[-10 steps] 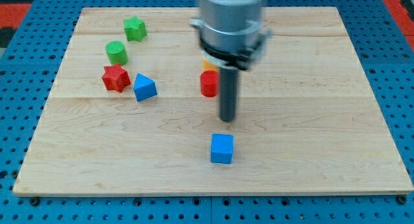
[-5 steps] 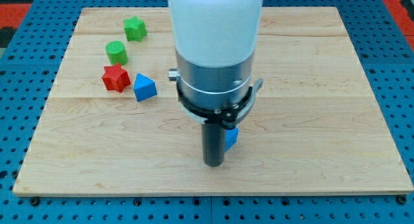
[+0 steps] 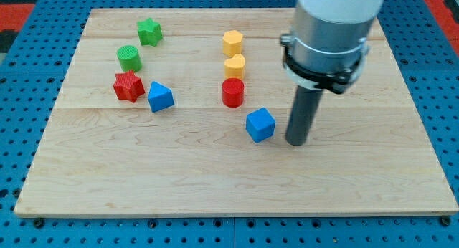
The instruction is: Move the blue cube closer to blue triangle
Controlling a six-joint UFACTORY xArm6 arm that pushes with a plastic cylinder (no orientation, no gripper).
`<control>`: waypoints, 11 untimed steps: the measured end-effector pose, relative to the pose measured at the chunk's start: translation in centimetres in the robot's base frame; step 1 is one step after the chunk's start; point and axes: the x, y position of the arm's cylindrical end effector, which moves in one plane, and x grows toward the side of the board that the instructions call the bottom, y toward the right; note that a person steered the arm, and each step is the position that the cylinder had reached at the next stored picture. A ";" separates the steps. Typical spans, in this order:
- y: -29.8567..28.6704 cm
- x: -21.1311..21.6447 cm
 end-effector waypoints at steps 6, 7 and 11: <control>-4.8 -4.1; -6.5 -3.9; -12.2 -4.9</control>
